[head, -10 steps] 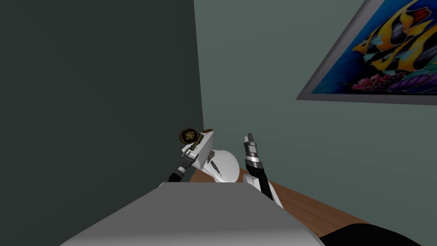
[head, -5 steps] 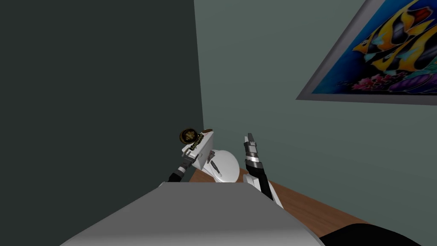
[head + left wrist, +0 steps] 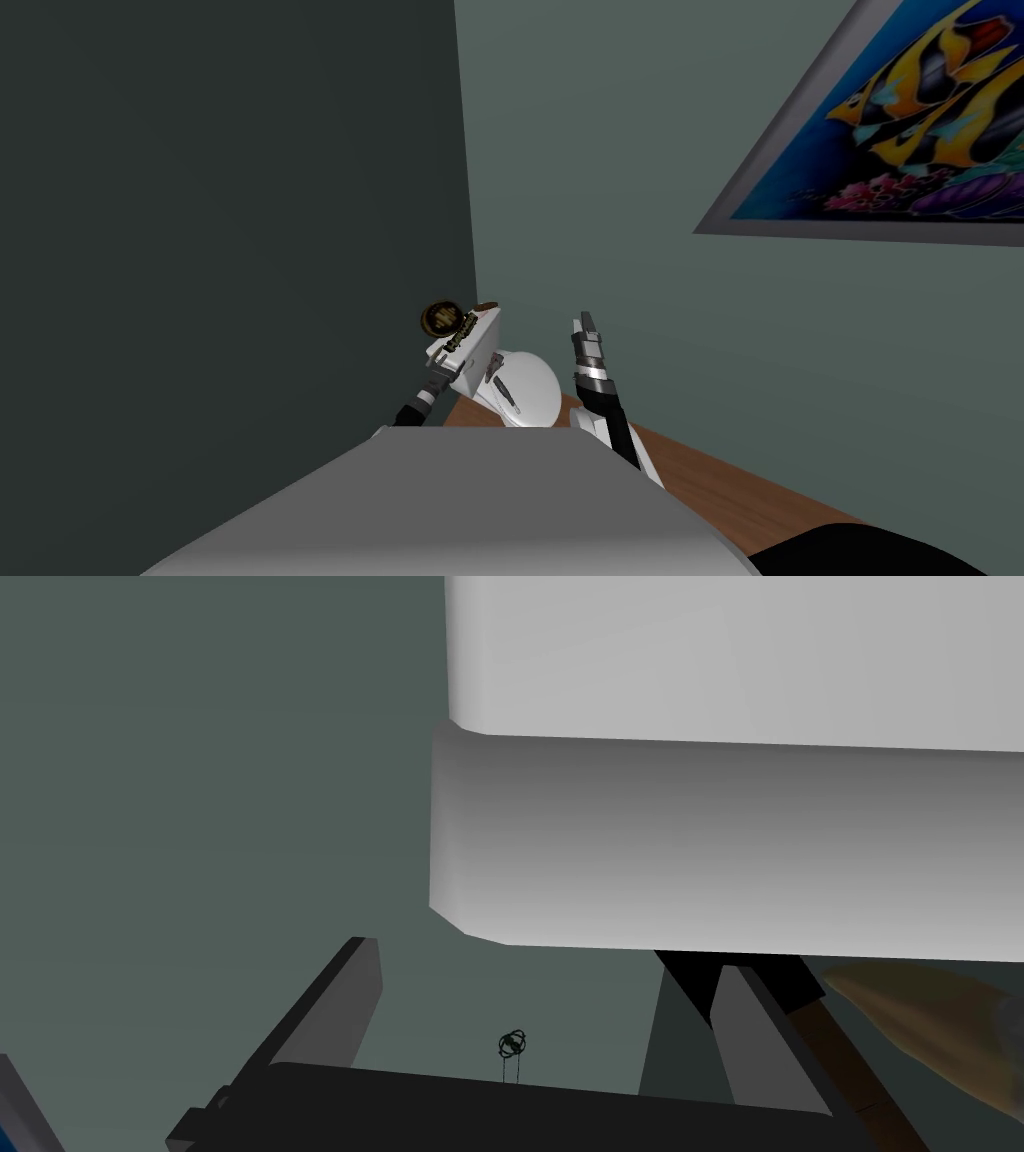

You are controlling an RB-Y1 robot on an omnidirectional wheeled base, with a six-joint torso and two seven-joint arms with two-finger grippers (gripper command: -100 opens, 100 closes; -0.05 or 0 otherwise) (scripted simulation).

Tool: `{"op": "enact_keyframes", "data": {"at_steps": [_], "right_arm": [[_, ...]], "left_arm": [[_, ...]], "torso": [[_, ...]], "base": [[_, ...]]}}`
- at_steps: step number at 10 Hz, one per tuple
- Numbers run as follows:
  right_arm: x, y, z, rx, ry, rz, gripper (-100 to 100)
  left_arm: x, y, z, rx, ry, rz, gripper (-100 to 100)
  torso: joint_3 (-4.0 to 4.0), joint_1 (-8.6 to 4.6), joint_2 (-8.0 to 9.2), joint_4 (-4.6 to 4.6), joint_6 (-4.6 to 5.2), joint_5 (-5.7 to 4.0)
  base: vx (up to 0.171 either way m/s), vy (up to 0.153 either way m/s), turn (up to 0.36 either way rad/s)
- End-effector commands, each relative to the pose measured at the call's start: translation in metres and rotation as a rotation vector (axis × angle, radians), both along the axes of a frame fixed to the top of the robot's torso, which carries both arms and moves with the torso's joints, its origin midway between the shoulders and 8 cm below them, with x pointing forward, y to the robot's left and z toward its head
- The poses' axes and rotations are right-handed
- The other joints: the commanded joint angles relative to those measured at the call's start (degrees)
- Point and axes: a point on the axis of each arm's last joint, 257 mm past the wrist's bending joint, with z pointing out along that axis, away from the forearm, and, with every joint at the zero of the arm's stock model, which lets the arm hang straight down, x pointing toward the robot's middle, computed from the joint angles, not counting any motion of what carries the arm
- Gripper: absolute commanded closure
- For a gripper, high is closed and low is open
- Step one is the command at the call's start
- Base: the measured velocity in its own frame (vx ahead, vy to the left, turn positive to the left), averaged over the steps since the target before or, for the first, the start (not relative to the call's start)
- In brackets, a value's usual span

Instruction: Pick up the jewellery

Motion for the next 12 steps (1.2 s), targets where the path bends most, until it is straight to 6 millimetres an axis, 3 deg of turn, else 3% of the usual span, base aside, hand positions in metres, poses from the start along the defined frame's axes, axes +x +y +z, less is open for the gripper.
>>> {"op": "enact_keyframes", "data": {"at_steps": [1, 3, 4, 5, 9, 11, 12], "right_arm": [[0.0, 0.0, 0.0, 0.0, 0.0, 0.0, 0], [0.0, 0.0, 0.0, 0.0, 0.0, 0.0, 0], [0.0, 0.0, 0.0, 0.0, 0.0, 0.0, 0], [0.0, 0.0, 0.0, 0.0, 0.0, 0.0, 0], [0.0, 0.0, 0.0, 0.0, 0.0, 0.0, 0], [0.0, 0.0, 0.0, 0.0, 0.0, 0.0, 0], [0.0, 0.0, 0.0, 0.0, 0.0, 0.0, 0]], "left_arm": [[0.013, 0.001, 0.002, 0.0, 0.0, 0.022, -100], [0.026, 0.001, 0.005, -0.001, 0.001, 0.043, -100], [0.021, 0.0, 0.003, -0.002, 0.001, 0.034, -100], [0.022, 0.0, 0.003, -0.001, 0.003, 0.037, 100], [0.021, 0.0, 0.003, -0.001, 0.003, 0.036, 100], [0.031, 0.005, 0.01, 0.003, 0.003, 0.041, -100], [0.035, 0.008, 0.014, 0.004, 0.003, 0.044, -100]], "torso": [[0.0, 0.0, 0.0, 0.0, 0.0, 0.0], [0.02, 0.11, 0.04, 0.01, 0.01, 0.02], [0.02, 0.14, -0.02, 0.07, 0.06, 0.0], [-0.02, 0.11, -0.09, 0.05, 0.03, -0.01], [-0.08, 0.06, -0.18, 0.03, 0.03, -0.02], [-0.08, 0.06, -0.19, 0.03, 0.03, -0.02], [-0.03, 0.02, -0.11, 0.05, 0.05, -0.03]], "base": [[-0.011, 0.017, -0.175], [-0.024, 0.033, -0.119], [-0.018, 0.012, -0.023], [0.0, 0.0, 0.0], [0.0, 0.0, 0.0], [-0.015, -0.006, -0.028], [-0.05, -0.014, -0.063]]}}
